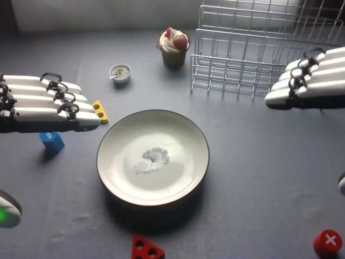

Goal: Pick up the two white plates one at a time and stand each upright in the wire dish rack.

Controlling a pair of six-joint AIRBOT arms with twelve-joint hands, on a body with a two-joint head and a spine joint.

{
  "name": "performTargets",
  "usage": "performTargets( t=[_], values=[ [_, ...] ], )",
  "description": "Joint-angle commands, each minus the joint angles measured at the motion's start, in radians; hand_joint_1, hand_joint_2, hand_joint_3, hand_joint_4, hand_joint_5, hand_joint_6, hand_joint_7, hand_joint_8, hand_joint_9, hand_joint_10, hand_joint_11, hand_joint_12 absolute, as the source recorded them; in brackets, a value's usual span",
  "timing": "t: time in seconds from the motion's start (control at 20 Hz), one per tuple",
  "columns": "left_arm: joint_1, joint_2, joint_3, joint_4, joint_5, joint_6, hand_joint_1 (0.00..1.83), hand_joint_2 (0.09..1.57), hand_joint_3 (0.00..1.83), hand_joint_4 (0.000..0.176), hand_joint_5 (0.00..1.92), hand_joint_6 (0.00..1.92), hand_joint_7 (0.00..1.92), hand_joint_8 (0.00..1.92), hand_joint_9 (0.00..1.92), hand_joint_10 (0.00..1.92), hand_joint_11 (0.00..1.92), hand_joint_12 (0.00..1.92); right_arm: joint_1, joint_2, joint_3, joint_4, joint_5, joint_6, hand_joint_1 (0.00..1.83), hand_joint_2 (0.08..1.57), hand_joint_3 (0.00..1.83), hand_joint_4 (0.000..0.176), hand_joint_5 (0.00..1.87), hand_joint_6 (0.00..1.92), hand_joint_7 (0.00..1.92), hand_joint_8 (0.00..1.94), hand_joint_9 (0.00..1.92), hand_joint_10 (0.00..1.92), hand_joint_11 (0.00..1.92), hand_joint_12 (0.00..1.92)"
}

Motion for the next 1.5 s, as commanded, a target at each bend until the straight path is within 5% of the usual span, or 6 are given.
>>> performTargets(
  t=[0.0, 0.6, 1.45],
  values=[
    [-0.006, 0.008, 0.011, -0.076, -0.083, -0.002, 0.0, 0.95, 0.0, 0.0, 0.12, 0.01, 0.17, 0.01, 0.17, 0.02, 0.13, 0.03, 0.015, 0.005, 0.0, 0.057, 0.055, 0.009, 0.0, 0.94, 0.0, 0.0, 0.18, 0.01, 0.21, 0.01, 0.23, 0.01, 0.21, 0.03],
    [-0.053, 0.009, 0.024, 0.127, -0.051, -0.002, 0.0, 0.95, 0.0, 0.0, 0.09, 0.0, 0.14, 0.0, 0.13, 0.0, 0.09, 0.01, 0.032, 0.015, -0.015, 0.055, 0.038, 0.025, 0.0, 0.96, 0.01, 0.0, 0.17, 0.0, 0.2, 0.0, 0.21, 0.0, 0.19, 0.01],
    [-0.103, -0.13, 0.03, 0.344, 0.084, -0.002, 0.0, 0.96, 0.0, 0.0, 0.13, 0.0, 0.18, 0.01, 0.18, 0.01, 0.15, 0.03, 0.072, 0.011, -0.041, -0.007, 0.053, 0.025, 0.0, 0.97, 0.0, 0.0, 0.16, 0.0, 0.17, 0.0, 0.17, 0.0, 0.16, 0.0]
  ],
)
